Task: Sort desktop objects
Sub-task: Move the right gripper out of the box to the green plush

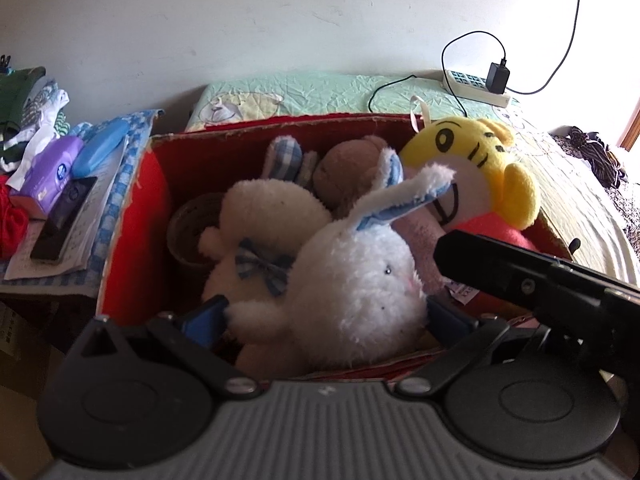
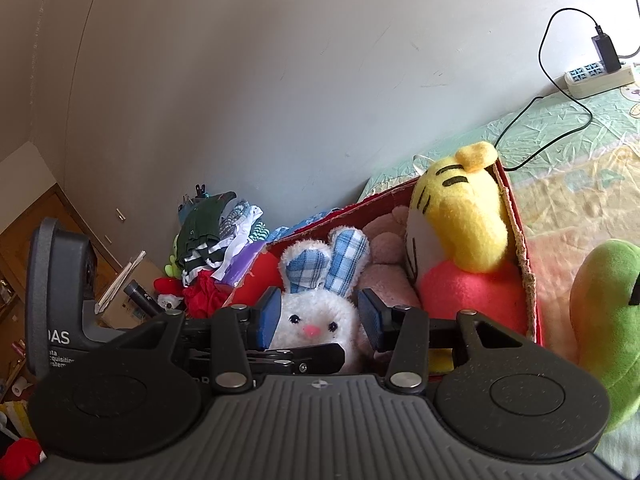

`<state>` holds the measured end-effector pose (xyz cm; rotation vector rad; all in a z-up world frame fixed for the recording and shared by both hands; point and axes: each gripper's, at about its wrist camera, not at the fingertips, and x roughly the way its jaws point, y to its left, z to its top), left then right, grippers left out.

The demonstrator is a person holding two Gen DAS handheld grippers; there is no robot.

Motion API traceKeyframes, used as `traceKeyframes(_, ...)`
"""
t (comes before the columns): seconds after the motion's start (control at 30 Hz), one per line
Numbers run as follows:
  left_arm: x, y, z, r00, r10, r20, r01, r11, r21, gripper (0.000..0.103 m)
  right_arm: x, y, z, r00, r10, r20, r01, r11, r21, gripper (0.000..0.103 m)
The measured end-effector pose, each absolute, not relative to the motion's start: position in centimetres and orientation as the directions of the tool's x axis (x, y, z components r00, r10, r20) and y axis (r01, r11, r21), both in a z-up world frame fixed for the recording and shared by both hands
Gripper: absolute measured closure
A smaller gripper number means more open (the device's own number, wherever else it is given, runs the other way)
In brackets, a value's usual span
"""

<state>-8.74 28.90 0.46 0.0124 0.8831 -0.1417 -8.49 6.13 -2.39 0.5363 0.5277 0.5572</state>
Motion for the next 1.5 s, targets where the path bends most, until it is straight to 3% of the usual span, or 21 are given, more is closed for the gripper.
traceKeyframes(0.37,-10.6,28.0,1.3,0.687,-0.080,-0.722,0.113,0.994,-0.003,0.001,-10.6,4.3,-2.9,0.761,0.586,-0.280,-0.301,0.700,0.647,0.055)
traceKeyframes(0.63,-11.8,27.5,3.0,0.721,-0.108,-0.684,0.091,0.994,-0.062,0.001,-11.0,2.6,-2.4,0.750,0.613,-0.249,-0.345,0.682,0.645,0.055)
traceKeyframes(1.07,-12.1,20.5,4.1,0.753,-0.091,-0.652,0.109,0.994,-0.013,0.001,-11.5,-4.5,-1.8,0.748,0.629,-0.212,-0.373,0.662,0.650,0.055)
traceKeyframes(1.3,-12.0,15.5,4.6,0.770,-0.125,-0.626,0.178,0.984,0.023,0.001,-10.7,-8.8,-2.8,0.773,0.585,-0.245,-0.278,0.660,0.698,0.055)
traceKeyframes(1.5,-12.0,11.1,3.9,0.738,-0.226,-0.636,0.291,0.957,-0.002,0.001,-9.8,-12.1,-4.5,0.781,0.553,-0.290,-0.181,0.645,0.742,0.055)
